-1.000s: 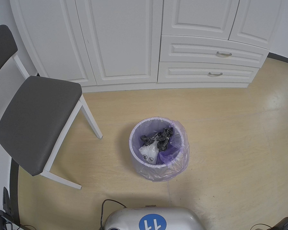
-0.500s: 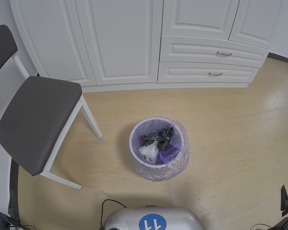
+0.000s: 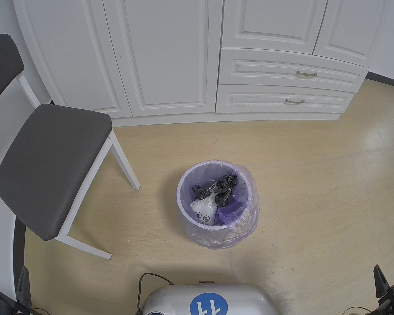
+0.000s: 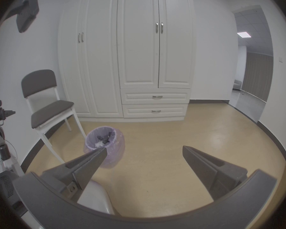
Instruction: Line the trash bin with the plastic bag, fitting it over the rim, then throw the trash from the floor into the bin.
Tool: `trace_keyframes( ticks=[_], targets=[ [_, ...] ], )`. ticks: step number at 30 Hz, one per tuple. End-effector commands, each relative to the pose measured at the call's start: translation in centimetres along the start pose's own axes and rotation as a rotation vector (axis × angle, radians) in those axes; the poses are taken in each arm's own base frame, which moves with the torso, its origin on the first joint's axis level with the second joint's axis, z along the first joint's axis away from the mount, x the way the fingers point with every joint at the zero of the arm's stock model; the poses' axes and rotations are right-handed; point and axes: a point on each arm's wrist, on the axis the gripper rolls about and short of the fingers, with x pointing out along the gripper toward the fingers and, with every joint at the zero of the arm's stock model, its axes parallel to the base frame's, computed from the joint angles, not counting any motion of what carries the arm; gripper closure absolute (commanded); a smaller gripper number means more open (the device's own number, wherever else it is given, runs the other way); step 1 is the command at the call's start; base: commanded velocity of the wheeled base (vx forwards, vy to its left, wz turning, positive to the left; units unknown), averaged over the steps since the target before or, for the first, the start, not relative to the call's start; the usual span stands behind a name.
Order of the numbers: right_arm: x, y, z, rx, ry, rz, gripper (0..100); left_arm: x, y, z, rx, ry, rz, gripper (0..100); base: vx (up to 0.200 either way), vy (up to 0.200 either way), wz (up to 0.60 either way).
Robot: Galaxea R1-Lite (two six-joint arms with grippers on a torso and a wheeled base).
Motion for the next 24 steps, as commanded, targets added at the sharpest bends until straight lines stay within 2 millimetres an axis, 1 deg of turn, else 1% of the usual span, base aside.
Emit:
trace_keyframes(
  ticks=[1, 10, 13, 17, 18, 22, 23, 24],
  targets=[
    [-0.01, -0.01, -0.48, 0.012, 0.007, -0.01, 0, -0.01, -0.01, -0.51, 0.011, 0.002, -0.002, 0, 0.0, 0.0, 0.0],
    [0.01, -0.02, -0.42, 0.028, -0.004, -0.01, 0, -0.01, -0.04, -0.51, -0.001, 0.002, -0.016, 0, 0.0, 0.0, 0.0],
    [0.02, -0.02, -0.45, 0.029, -0.004, -0.012, 0, -0.02, 0.2, -0.53, 0.001, 0.005, 0.093, 0, 0.0, 0.0, 0.0],
    [0.02, -0.02, -0.46, 0.026, -0.002, -0.009, 0, -0.02, 0.21, -0.5, 0.014, 0.003, 0.098, 0, 0.0, 0.0, 0.0],
    [0.02, -0.02, -0.46, 0.026, -0.002, -0.009, 0, -0.01, 0.18, -0.46, 0.021, 0.0, 0.086, 0, 0.0, 0.0, 0.0],
    [0.02, -0.02, -0.46, 0.026, -0.002, -0.01, 0, -0.03, -0.16, -0.5, 0.084, 0.003, -0.065, 0, 0.0, 0.0, 0.0],
    [0.02, -0.02, -0.46, 0.026, -0.002, -0.009, 0, -0.16, -0.24, -0.48, 0.101, 0.026, -0.113, 0, 0.0, 0.0, 0.0],
    [0.02, -0.02, -0.46, 0.026, -0.002, -0.009, 0, -0.22, -0.26, -0.53, 0.111, 0.044, -0.125, 0, 0.0, 0.0, 0.0]
  ],
)
